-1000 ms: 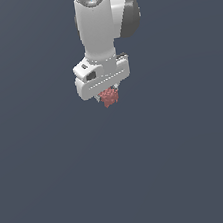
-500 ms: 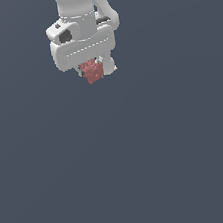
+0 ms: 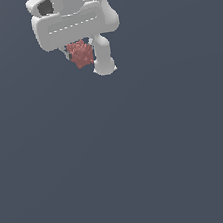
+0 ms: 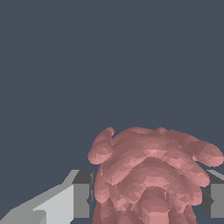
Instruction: Pick up the object and move it to a goal position.
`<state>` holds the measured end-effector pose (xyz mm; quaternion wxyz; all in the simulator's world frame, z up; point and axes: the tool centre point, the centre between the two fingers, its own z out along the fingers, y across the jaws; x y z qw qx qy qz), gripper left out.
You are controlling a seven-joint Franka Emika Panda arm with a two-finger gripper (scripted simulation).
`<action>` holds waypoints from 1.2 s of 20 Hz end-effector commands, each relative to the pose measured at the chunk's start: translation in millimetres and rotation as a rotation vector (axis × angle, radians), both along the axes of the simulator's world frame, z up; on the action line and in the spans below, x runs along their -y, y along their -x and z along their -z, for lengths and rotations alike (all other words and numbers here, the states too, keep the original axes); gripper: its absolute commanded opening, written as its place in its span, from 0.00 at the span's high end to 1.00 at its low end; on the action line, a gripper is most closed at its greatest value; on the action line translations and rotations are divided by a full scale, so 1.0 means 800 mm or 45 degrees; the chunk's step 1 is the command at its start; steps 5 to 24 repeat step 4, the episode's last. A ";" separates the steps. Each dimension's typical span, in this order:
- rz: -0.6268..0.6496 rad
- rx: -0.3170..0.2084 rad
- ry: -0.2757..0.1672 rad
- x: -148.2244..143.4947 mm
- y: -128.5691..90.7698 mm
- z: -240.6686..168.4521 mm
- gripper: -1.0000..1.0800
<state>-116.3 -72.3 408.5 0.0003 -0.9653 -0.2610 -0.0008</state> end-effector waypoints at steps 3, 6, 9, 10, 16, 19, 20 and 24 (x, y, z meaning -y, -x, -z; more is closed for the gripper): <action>-0.001 -0.002 0.001 0.005 0.002 -0.010 1.00; -0.001 -0.002 0.001 0.005 0.002 -0.010 1.00; -0.001 -0.002 0.001 0.005 0.002 -0.010 1.00; -0.001 -0.002 0.001 0.005 0.002 -0.010 1.00; -0.001 -0.002 0.001 0.005 0.002 -0.010 1.00; -0.001 -0.002 0.001 0.005 0.002 -0.010 1.00; -0.001 -0.002 0.001 0.005 0.002 -0.010 1.00; -0.001 -0.002 0.001 0.005 0.002 -0.010 1.00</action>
